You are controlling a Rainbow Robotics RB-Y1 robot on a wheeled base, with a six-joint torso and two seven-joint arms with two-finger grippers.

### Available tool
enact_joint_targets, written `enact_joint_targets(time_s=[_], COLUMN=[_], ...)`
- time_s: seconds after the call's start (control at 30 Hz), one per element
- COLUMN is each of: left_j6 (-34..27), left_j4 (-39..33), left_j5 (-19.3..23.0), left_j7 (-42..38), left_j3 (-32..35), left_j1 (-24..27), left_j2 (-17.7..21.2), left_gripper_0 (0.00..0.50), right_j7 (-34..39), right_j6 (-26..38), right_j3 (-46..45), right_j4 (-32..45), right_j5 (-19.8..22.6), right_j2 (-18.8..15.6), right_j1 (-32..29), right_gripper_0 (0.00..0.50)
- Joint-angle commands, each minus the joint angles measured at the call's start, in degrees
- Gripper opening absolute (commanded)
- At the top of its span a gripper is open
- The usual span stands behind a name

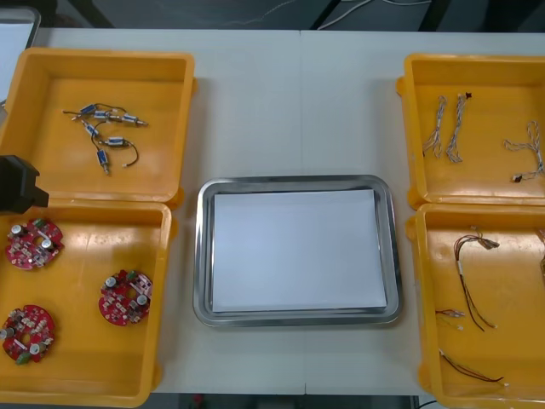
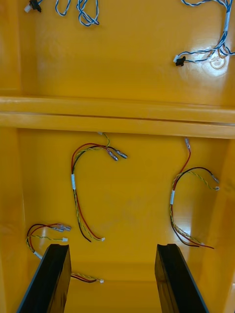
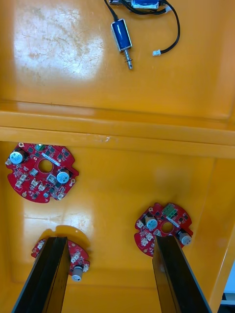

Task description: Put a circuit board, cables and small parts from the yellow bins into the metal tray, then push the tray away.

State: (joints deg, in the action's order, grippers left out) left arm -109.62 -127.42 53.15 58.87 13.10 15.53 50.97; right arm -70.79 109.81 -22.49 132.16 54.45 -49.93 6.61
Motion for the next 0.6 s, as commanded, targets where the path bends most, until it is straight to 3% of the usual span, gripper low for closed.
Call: enact_joint_targets(time_s=[0.03,0.6], left_j6=[-0.4,-0.4], left_j4=[-1.5,-1.5], left_j5=[-0.2,-0.2], left_j7=[4.1,4.1], left_j3=[1.7,1.7], left_j1=[-0.8,-0.8], left_j2=[-0.7,-0.7], left_gripper_0=[0.5,0.5], right_j7=[-0.7,-0.7], right_j6=[0.2,0.2], right_j3=[0.2,0.2], right_j4=[1.5,1.5], right_j5=[0.5,0.5], right_j2=[-2.4,-2.4], right_j1=[-0.9,-0.9], right_gripper_0=[0.5,0.5])
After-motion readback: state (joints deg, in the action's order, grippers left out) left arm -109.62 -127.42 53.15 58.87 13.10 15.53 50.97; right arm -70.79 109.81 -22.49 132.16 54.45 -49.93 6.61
